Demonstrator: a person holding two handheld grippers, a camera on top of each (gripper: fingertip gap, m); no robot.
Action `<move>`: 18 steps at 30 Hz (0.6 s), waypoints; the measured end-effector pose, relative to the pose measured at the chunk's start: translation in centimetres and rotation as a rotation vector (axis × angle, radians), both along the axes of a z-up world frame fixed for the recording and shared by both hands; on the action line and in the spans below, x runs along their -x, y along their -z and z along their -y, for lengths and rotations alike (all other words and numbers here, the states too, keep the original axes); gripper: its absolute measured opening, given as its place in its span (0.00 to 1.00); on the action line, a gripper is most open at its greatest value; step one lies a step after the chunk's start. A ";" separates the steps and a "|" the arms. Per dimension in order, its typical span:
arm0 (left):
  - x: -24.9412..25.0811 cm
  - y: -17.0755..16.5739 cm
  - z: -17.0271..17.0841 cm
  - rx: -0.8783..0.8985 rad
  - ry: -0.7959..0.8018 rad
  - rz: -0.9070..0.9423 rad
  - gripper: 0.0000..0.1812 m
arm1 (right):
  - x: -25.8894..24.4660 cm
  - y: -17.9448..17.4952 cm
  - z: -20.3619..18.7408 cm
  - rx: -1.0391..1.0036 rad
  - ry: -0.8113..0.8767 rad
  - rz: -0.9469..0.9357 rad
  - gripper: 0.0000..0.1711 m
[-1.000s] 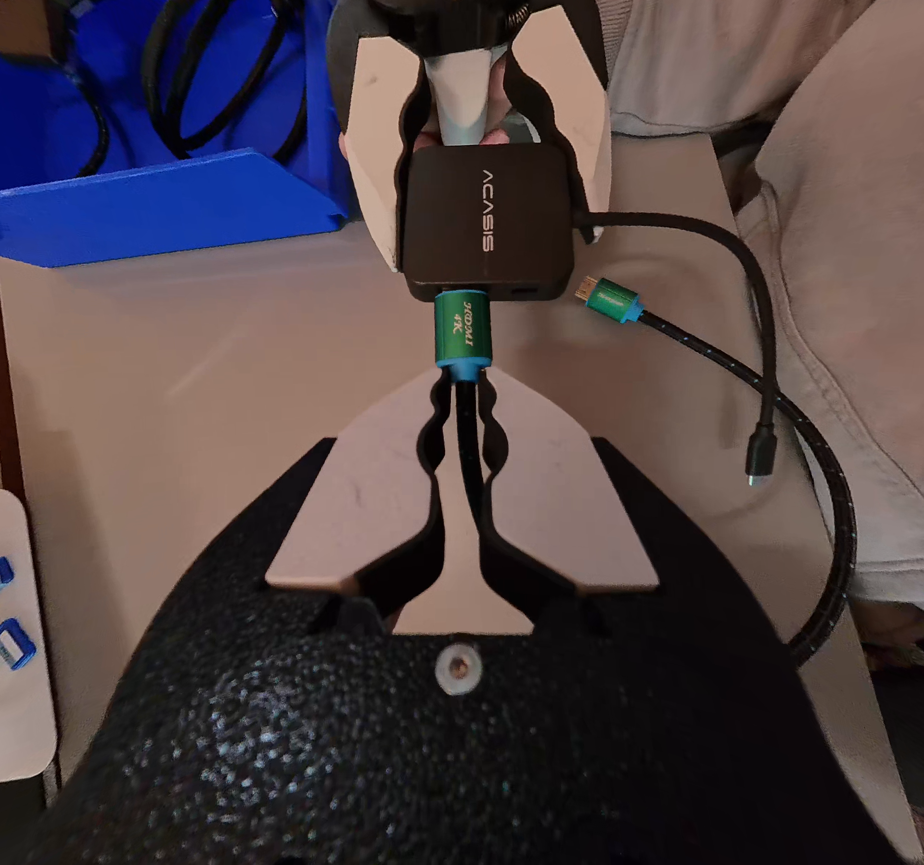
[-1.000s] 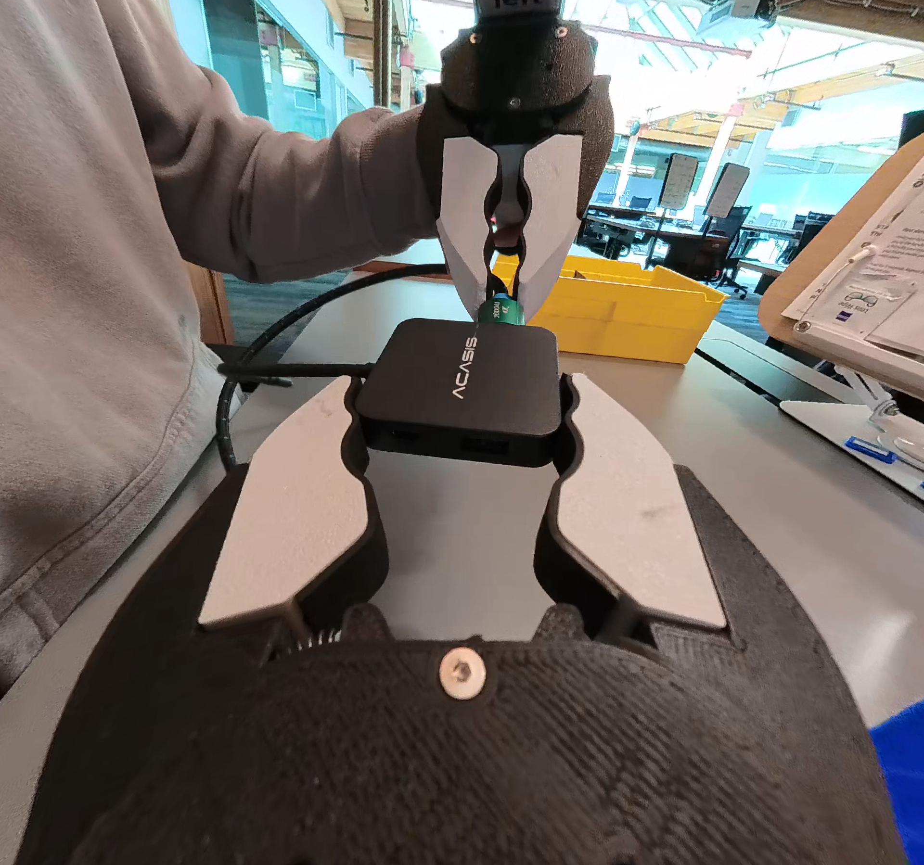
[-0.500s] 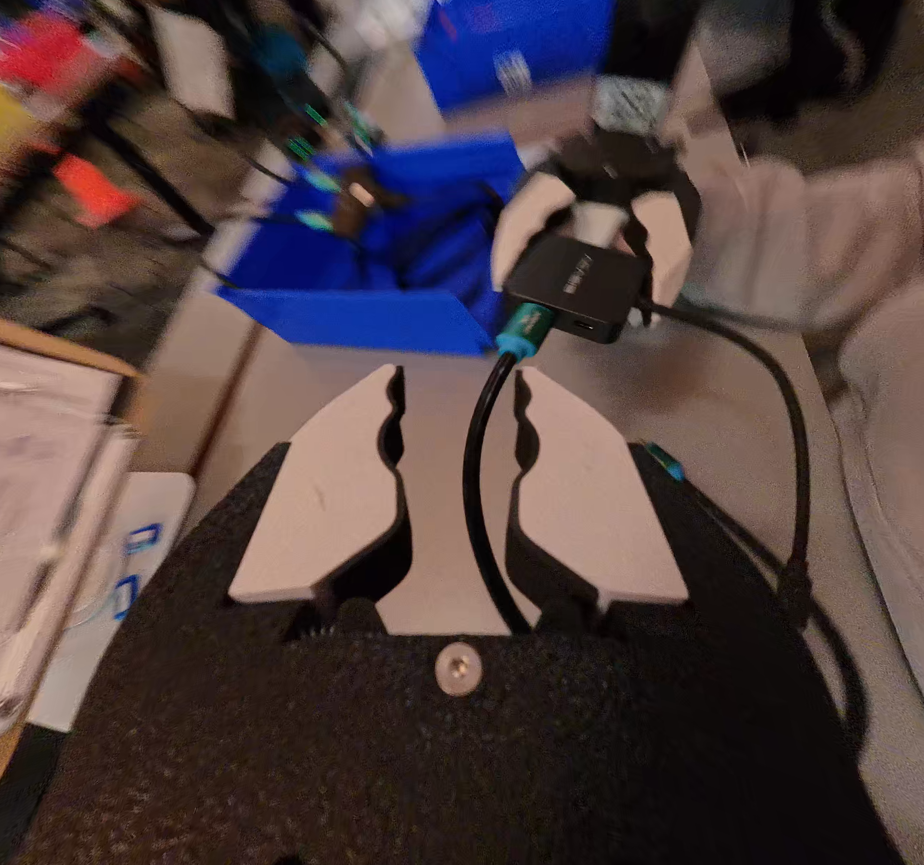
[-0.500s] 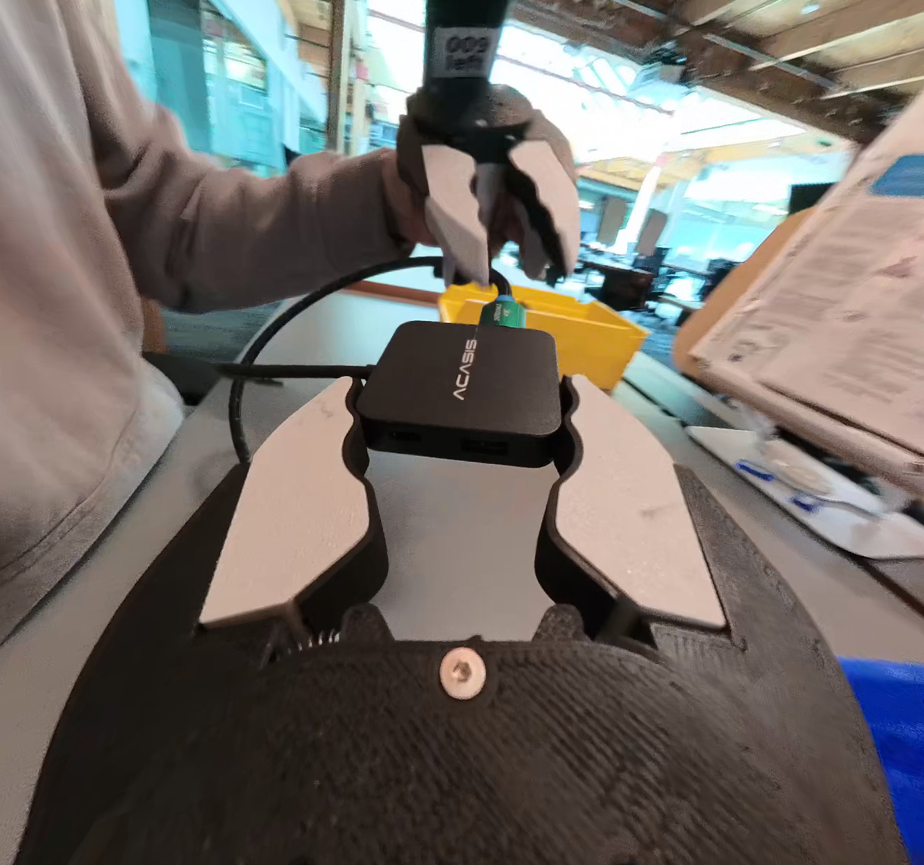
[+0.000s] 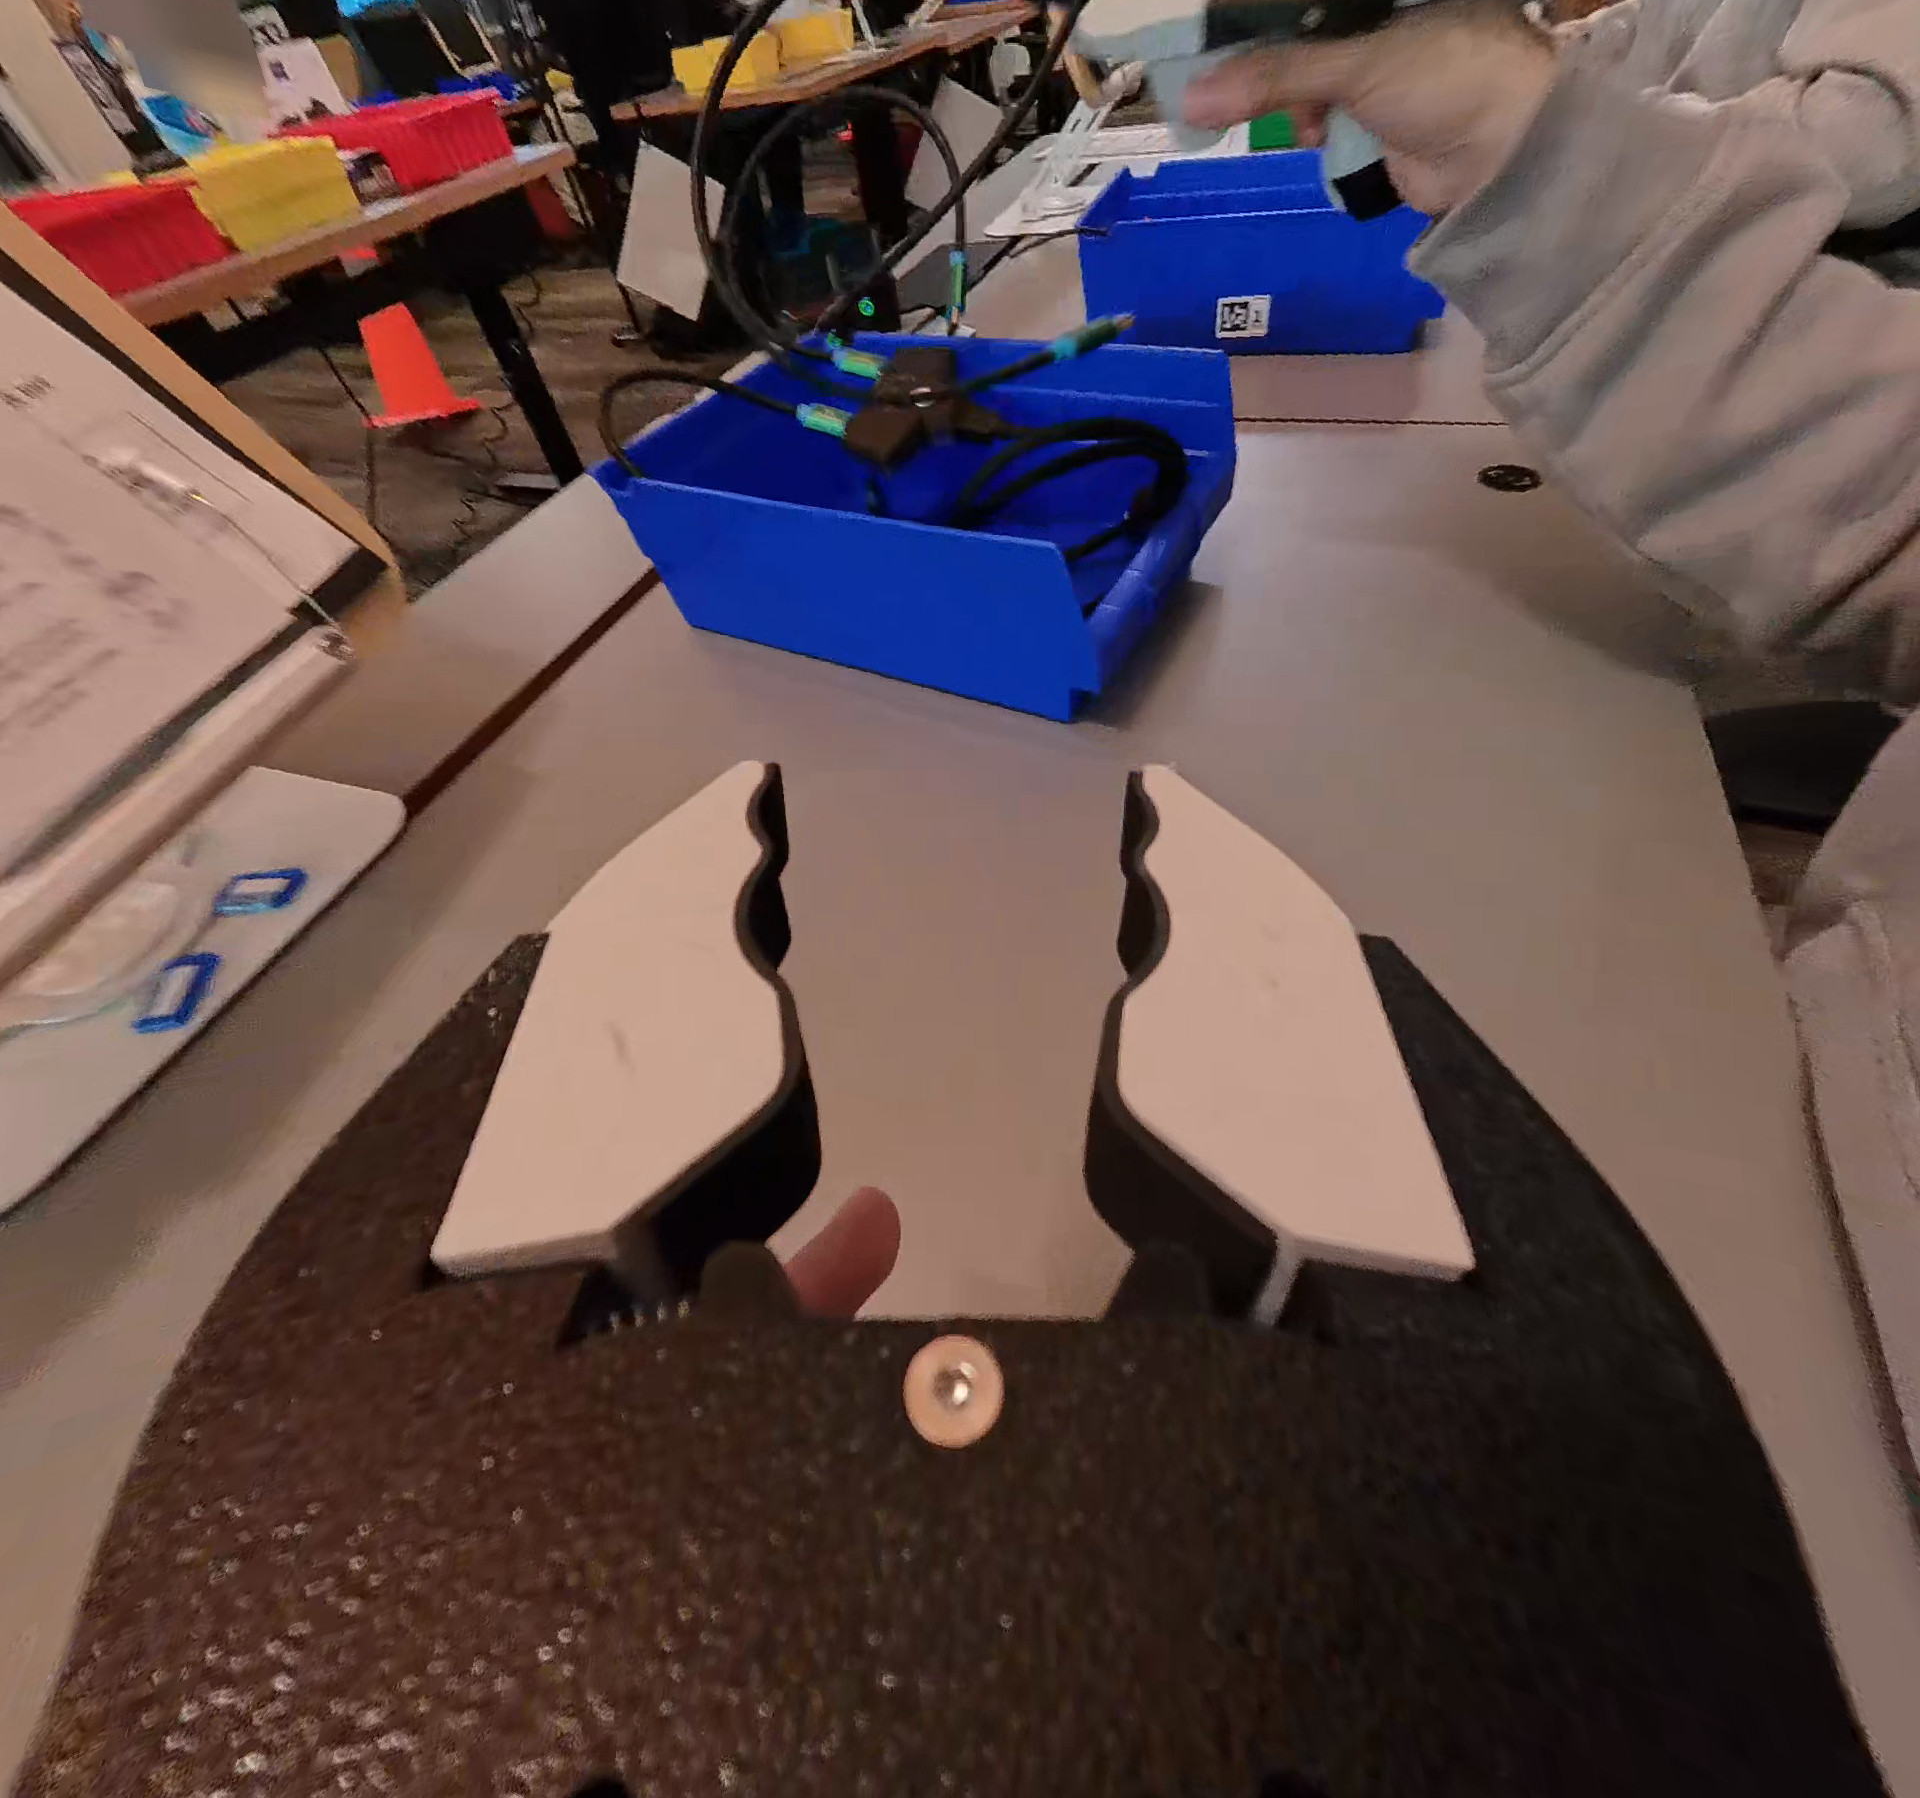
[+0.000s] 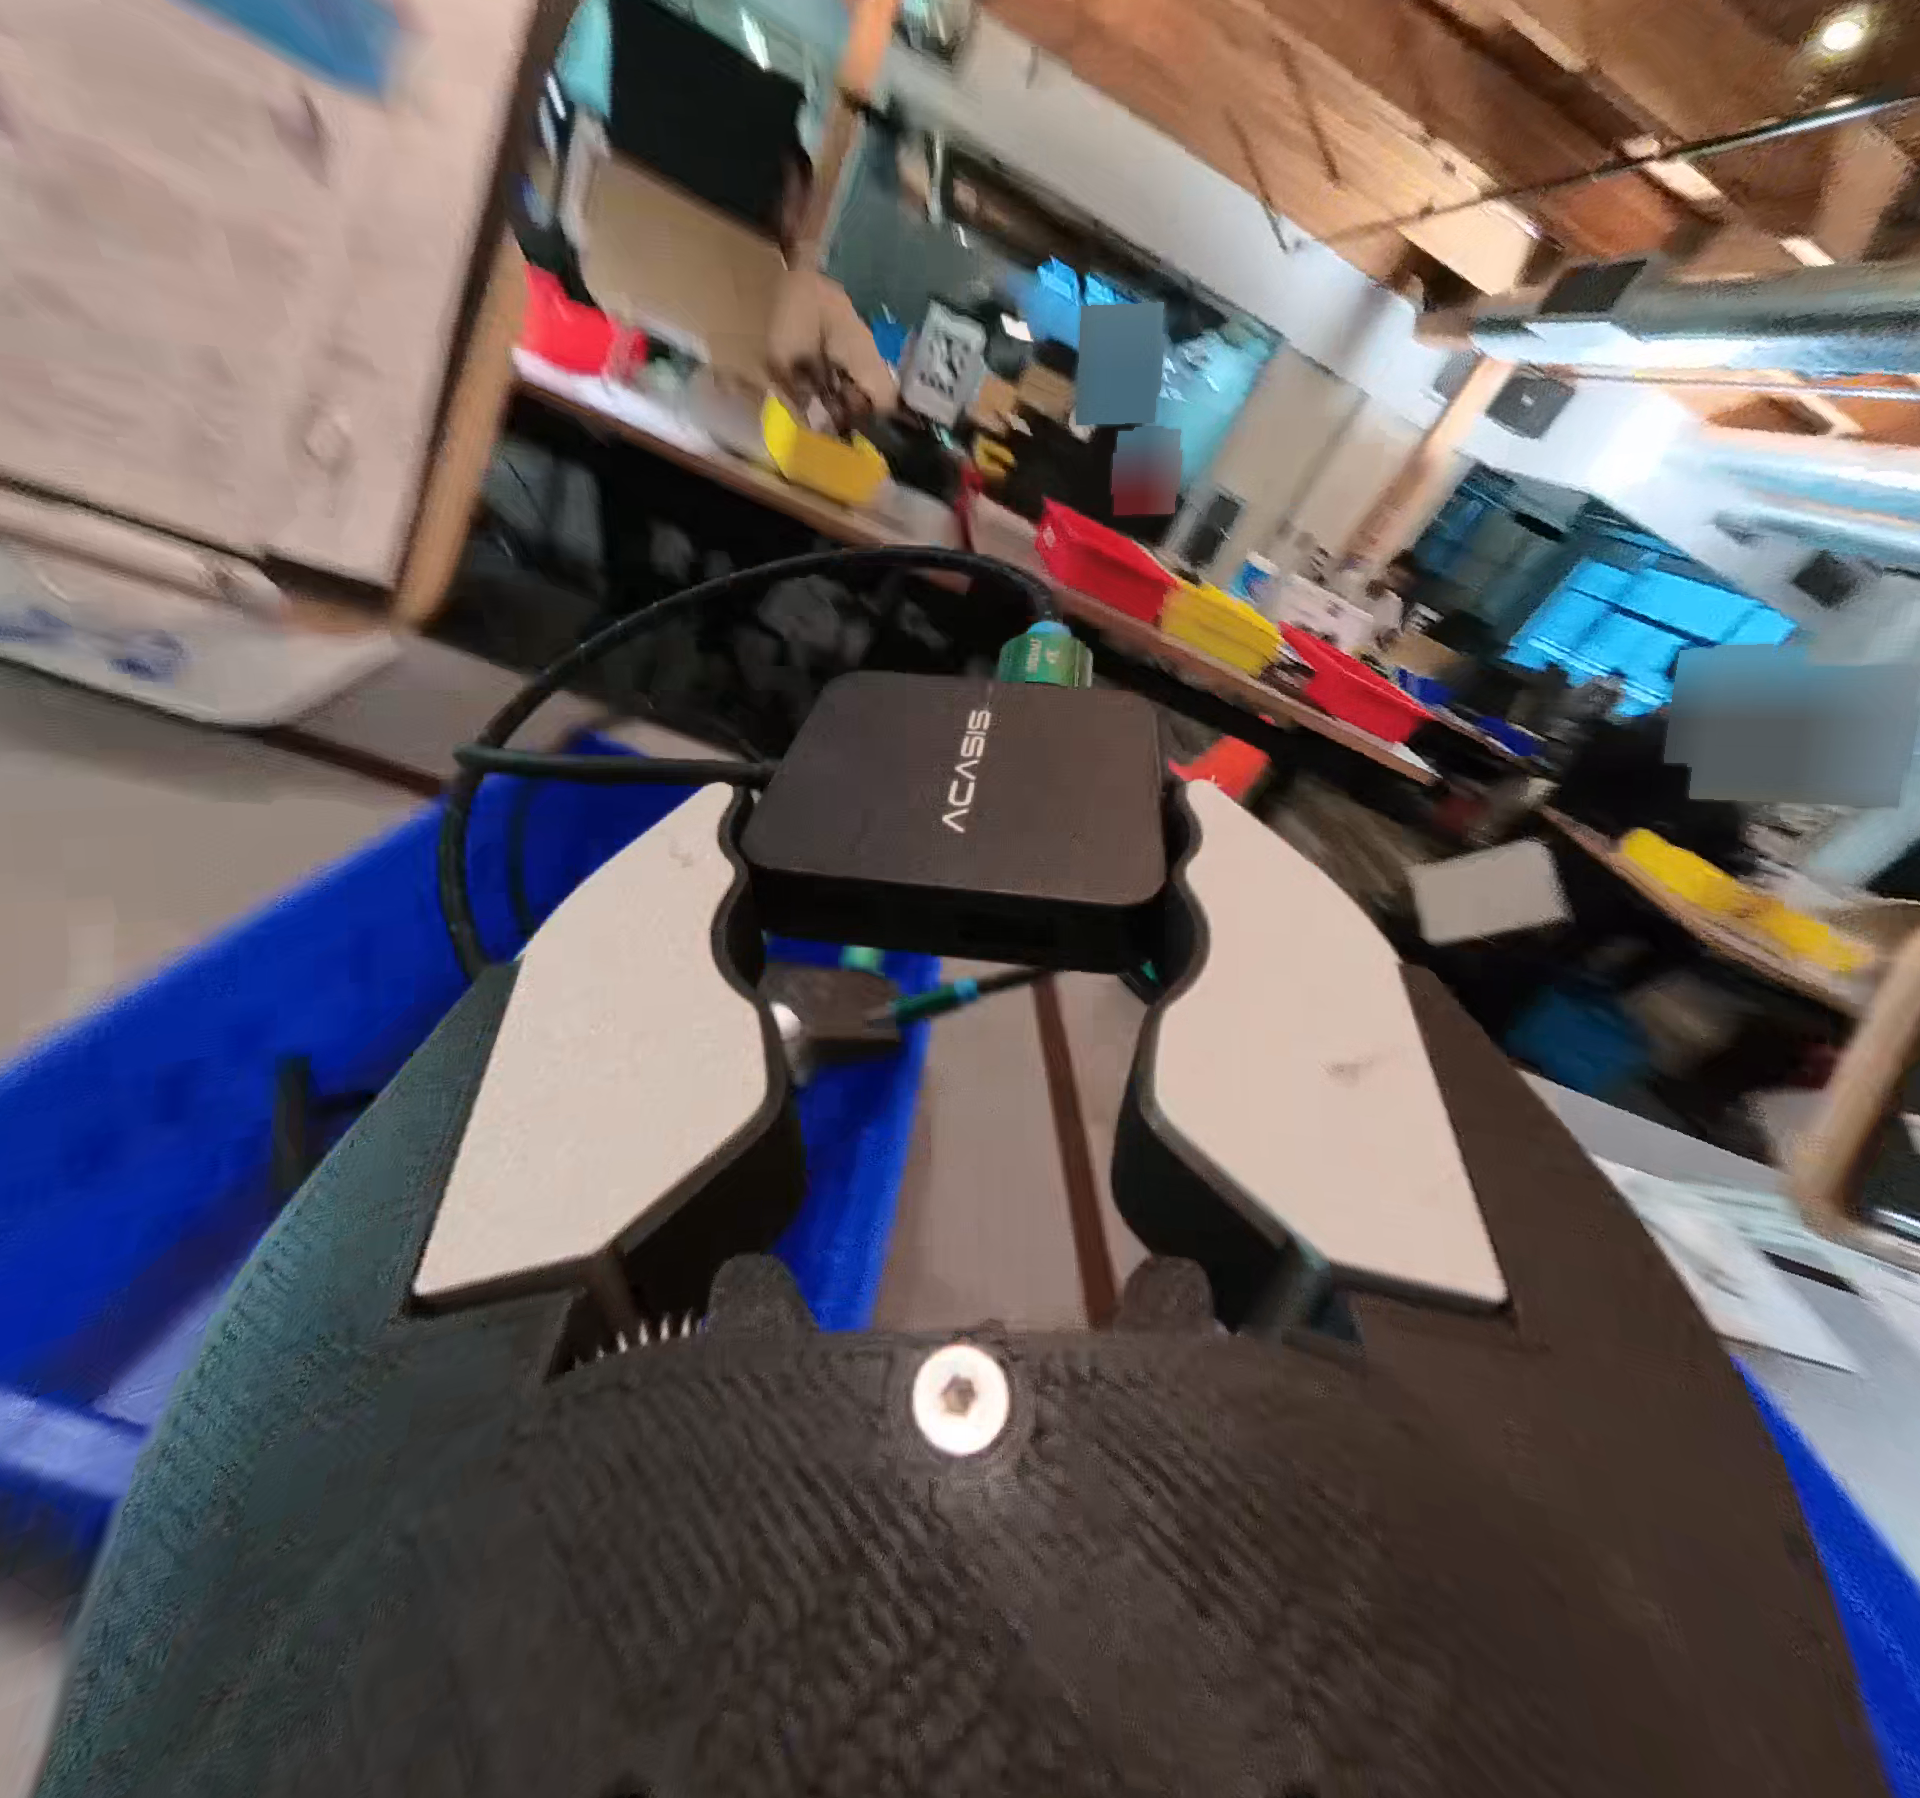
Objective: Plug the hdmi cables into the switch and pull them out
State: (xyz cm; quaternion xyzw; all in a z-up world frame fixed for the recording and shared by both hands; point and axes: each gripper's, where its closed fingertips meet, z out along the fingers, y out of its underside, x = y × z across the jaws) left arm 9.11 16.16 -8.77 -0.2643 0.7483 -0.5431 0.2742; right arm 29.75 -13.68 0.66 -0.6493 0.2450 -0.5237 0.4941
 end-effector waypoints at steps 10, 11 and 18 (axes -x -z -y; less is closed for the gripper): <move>-0.9 4.9 3.8 0.060 0.033 -0.198 0.35 | -2.3 17.6 -5.6 0.240 0.014 -0.540 0.41; -1.1 5.4 4.2 0.055 0.028 -0.217 0.35 | -1.4 18.9 -6.0 0.233 -0.032 -0.631 0.40; -5.0 7.0 9.6 0.127 -0.016 -0.285 0.45 | 0.1 12.8 -2.4 -0.010 -0.014 -0.557 0.44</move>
